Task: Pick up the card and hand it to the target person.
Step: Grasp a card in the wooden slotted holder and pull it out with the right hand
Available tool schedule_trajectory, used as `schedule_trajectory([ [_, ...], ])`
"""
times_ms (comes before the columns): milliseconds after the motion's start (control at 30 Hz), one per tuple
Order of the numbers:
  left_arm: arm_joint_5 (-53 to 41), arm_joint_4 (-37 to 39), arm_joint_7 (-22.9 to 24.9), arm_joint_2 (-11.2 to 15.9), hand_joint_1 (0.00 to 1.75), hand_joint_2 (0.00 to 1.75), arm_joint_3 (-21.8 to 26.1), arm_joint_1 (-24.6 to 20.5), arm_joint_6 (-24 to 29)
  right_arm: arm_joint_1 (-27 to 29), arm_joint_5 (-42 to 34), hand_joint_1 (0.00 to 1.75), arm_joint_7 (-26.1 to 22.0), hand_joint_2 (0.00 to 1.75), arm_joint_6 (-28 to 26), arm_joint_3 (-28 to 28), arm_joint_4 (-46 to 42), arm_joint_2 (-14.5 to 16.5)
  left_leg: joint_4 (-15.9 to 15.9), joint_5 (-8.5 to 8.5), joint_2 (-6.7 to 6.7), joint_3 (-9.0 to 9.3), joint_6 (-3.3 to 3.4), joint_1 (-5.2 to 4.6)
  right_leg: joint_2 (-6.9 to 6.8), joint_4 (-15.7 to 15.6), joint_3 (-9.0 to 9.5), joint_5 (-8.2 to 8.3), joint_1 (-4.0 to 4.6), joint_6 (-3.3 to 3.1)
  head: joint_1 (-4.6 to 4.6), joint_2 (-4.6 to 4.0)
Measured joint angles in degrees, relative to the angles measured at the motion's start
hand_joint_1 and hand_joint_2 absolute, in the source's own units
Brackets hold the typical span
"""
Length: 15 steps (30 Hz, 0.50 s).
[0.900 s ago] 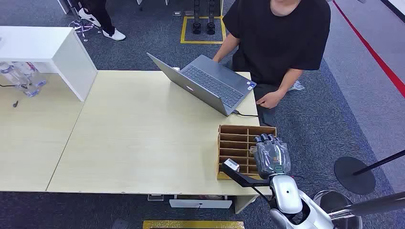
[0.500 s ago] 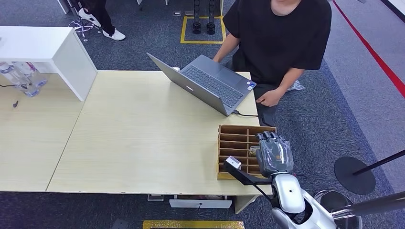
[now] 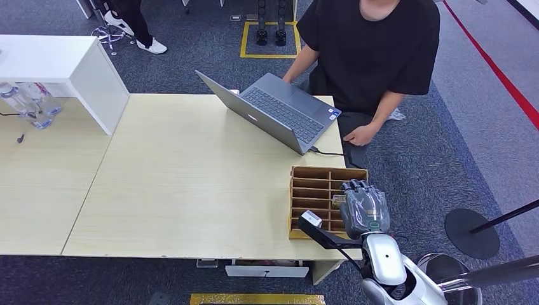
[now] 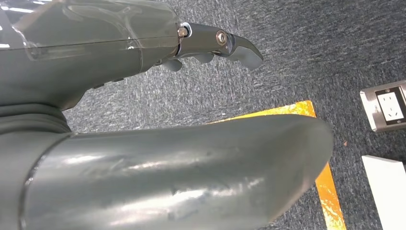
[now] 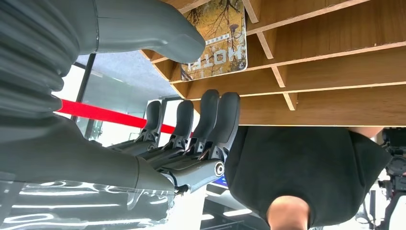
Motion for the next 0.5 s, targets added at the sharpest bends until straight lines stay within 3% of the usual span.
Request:
schedule_trajectory([
  [400, -0.01, 0.0, 0.02, 0.0, 0.0, 0.0, 0.0, 0.0, 0.0, 0.02, 0.01, 1.1, -0.01, 1.75, 0.34, 0.02, 0.31, 0.0, 0.0, 0.0, 0.0, 0.0, 0.0, 0.0, 0.0, 0.0, 0.0, 0.0, 0.0, 0.0, 0.0, 0.0],
  [500, -0.01, 0.0, 0.02, 0.0, 0.0, 0.0, 0.0, 0.0, 0.0, -0.01, 0.02, 1.03, -0.03, 1.75, 0.35, 0.02, 0.43, 0.0, 0.0, 0.0, 0.0, 0.0, 0.0, 0.0, 0.0, 0.0, 0.0, 0.0, 0.0, 0.0, 0.01, 0.0],
])
